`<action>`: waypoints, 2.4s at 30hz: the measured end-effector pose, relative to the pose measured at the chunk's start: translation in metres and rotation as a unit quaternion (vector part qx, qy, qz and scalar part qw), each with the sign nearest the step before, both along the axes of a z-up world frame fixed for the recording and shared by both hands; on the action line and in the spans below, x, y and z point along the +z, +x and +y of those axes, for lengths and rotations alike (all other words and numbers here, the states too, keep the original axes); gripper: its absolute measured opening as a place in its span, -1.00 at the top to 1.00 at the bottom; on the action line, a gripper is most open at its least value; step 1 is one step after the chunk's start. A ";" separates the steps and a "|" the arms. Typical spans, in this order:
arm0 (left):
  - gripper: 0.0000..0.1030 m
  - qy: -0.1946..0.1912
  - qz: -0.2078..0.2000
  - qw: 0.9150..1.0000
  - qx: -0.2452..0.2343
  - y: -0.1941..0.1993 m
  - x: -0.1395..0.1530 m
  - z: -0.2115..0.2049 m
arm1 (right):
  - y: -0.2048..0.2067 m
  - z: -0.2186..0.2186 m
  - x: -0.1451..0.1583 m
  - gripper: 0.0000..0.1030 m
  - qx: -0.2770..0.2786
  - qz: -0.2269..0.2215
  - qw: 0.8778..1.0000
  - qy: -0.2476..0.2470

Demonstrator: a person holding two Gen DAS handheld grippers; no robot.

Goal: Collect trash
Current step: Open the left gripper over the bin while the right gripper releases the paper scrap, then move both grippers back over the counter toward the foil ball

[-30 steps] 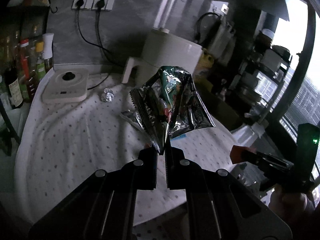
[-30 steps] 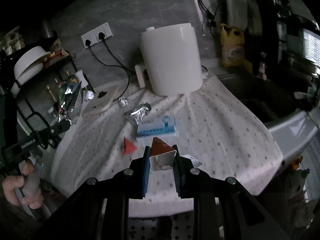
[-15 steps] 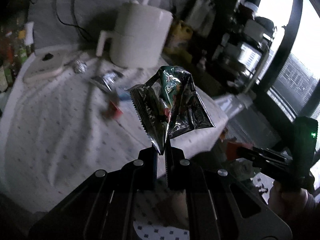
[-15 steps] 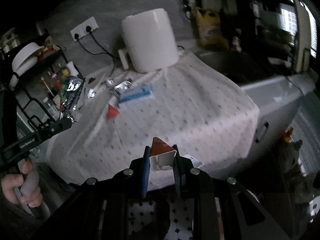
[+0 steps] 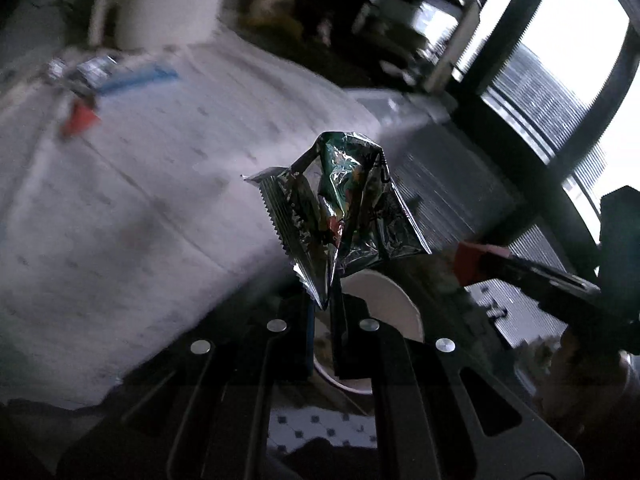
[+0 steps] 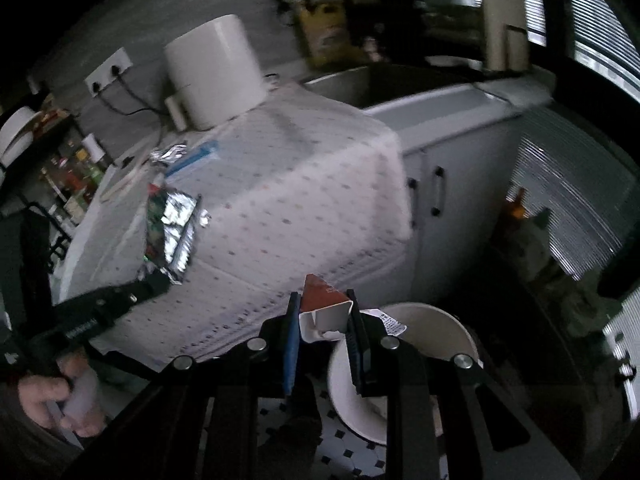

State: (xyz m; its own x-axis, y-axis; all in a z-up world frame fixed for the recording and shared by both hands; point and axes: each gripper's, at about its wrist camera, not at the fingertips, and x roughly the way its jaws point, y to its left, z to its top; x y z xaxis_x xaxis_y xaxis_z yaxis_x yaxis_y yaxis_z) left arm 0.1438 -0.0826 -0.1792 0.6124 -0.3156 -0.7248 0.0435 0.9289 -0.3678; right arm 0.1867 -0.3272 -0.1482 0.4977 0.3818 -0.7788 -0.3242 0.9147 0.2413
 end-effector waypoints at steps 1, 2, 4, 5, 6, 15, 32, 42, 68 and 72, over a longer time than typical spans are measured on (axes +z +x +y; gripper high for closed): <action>0.86 -0.005 0.007 1.000 -0.009 0.001 -0.008 -0.008 | -0.004 -0.011 -0.004 0.59 -0.012 0.004 1.000 -0.004; 0.86 -0.010 0.015 1.000 -0.022 0.003 -0.018 -0.019 | -0.007 -0.021 -0.008 0.59 -0.023 0.007 1.000 -0.009; 0.86 -0.017 0.030 0.998 -0.045 0.007 -0.035 -0.038 | -0.013 -0.038 -0.015 0.59 -0.042 0.011 0.999 -0.016; 0.86 -0.018 0.034 0.998 -0.054 0.008 -0.041 -0.046 | -0.017 -0.048 -0.018 0.59 -0.054 0.014 0.998 -0.018; 0.86 -0.020 0.041 0.997 -0.064 0.010 -0.049 -0.055 | -0.019 -0.056 -0.020 0.59 -0.063 0.015 0.998 -0.020; -0.22 -0.026 0.065 0.988 -0.135 0.033 -0.083 -0.118 | -0.043 -0.115 -0.028 0.59 -0.128 0.019 0.991 -0.034; -0.82 0.012 0.032 0.999 -0.023 0.019 -0.035 -0.038 | -0.002 -0.078 -0.052 0.55 -0.076 0.036 0.996 -0.011; -0.83 0.009 0.018 0.998 0.060 -0.010 -0.021 0.020 | 0.027 -0.059 -0.046 -0.41 -0.078 0.036 0.996 -0.023; -0.88 0.033 -0.081 0.972 0.216 -0.048 0.089 0.171 | 0.055 0.123 0.069 -0.85 0.060 -0.070 0.995 0.033; -0.88 0.032 -0.090 0.967 0.237 -0.047 0.097 0.197 | 0.063 0.157 0.079 -0.85 0.080 -0.080 0.993 0.034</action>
